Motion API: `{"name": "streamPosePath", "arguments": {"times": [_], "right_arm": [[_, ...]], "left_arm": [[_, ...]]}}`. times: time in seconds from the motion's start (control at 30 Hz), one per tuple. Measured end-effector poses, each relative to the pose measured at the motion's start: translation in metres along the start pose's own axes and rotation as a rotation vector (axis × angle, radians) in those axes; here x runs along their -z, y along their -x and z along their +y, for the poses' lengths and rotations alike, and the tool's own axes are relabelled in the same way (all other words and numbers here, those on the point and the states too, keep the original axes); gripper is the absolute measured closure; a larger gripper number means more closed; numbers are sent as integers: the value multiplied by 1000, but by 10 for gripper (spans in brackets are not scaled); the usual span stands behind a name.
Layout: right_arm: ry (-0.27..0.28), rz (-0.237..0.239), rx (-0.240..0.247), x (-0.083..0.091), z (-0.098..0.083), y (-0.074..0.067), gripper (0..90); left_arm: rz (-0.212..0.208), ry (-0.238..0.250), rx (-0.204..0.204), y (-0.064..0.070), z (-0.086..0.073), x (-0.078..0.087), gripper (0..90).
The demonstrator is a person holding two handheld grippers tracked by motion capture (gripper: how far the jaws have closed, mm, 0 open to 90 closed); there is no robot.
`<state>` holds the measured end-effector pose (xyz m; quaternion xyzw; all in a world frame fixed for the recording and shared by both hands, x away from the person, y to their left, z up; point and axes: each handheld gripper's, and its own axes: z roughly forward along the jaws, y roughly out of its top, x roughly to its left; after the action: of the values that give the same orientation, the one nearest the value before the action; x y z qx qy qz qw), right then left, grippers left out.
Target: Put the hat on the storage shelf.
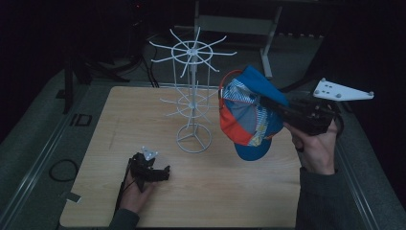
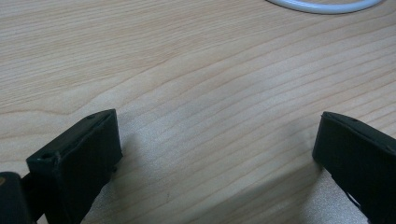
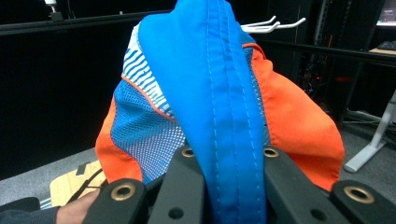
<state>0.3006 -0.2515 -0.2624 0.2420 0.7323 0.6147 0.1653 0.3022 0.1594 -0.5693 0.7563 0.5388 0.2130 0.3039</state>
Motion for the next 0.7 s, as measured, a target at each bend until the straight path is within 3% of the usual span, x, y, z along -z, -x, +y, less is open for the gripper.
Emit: {"name": "streamPosePath", "arguments": {"times": [0.7], "right_arm": [[38,13,16,1,11,-5,872]], "left_arm": [[0,0,-1,0,0,0,14]]}}
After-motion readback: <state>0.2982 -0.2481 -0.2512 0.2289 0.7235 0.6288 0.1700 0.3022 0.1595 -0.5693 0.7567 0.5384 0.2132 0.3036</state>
